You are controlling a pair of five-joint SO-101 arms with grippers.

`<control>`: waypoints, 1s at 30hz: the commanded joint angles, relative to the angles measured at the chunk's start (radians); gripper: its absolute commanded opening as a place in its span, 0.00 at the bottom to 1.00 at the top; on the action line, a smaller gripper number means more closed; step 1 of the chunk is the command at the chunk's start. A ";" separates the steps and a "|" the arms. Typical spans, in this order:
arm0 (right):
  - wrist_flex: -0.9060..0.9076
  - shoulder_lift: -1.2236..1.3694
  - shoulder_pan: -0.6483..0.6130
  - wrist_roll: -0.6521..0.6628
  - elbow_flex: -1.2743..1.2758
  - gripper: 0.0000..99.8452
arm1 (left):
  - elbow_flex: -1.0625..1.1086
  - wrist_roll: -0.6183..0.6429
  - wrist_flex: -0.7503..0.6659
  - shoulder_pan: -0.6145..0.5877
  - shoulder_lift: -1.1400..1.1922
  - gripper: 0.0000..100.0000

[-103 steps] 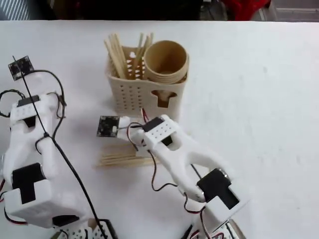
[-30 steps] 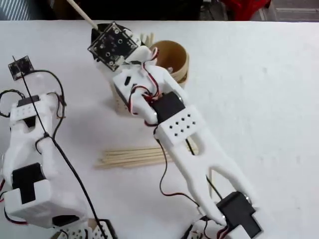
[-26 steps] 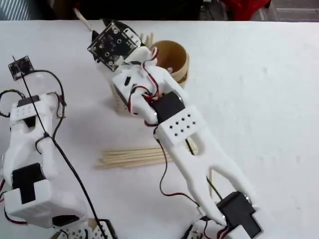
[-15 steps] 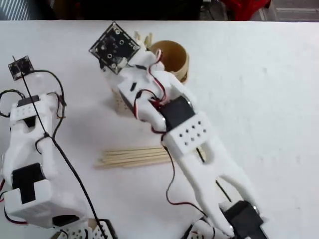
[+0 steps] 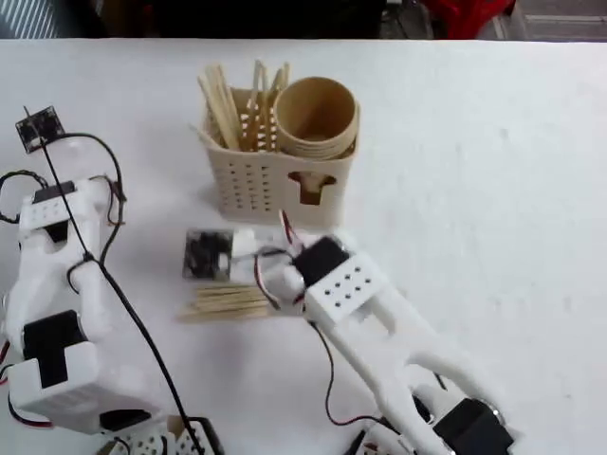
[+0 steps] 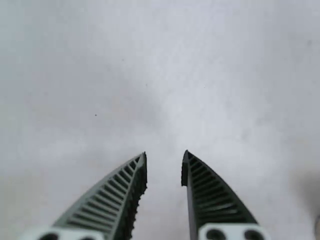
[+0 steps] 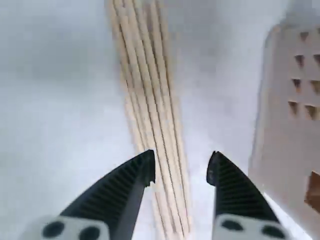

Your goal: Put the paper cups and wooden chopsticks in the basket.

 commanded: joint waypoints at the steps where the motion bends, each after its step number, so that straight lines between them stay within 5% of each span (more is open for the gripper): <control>1: -0.171 -0.024 0.004 0.034 0.127 0.18 | -0.011 0.009 -0.018 0.008 -0.005 0.13; 14: -0.202 0.387 0.084 0.028 -0.112 0.18 | -0.014 0.009 -0.018 0.008 -0.005 0.13; 21: -0.194 0.395 0.077 0.021 -0.123 0.01 | -0.015 0.009 -0.018 0.010 -0.005 0.13; 30: -0.035 0.275 0.093 -0.100 -0.219 0.03 | -0.014 0.009 -0.018 0.010 -0.005 0.13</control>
